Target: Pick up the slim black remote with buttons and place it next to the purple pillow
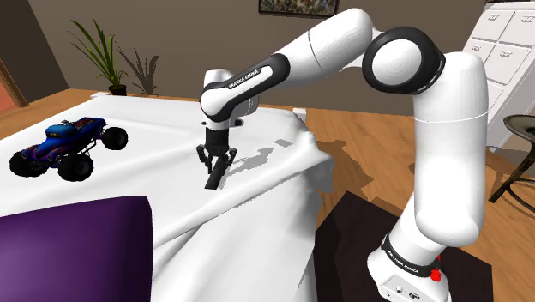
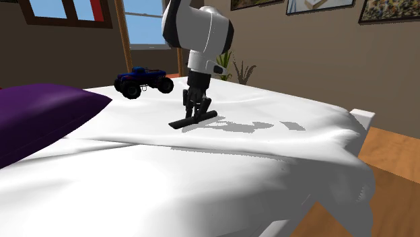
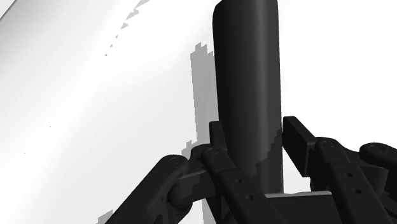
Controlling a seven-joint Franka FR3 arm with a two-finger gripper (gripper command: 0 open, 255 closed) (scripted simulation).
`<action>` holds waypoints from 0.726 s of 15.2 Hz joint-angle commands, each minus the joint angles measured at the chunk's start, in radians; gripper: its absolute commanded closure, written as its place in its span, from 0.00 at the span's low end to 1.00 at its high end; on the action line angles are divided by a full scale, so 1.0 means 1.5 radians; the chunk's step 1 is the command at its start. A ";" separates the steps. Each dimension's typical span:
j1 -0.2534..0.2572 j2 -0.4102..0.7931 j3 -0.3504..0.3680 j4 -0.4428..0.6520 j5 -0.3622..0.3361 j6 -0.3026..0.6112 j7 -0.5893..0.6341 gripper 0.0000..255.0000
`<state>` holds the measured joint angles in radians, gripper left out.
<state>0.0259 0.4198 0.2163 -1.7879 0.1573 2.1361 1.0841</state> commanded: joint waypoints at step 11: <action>-0.004 -0.044 0.002 0.046 0.002 -0.089 0.013 1.00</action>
<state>0.0228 0.3602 0.2200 -1.7232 0.1593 2.0137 1.1043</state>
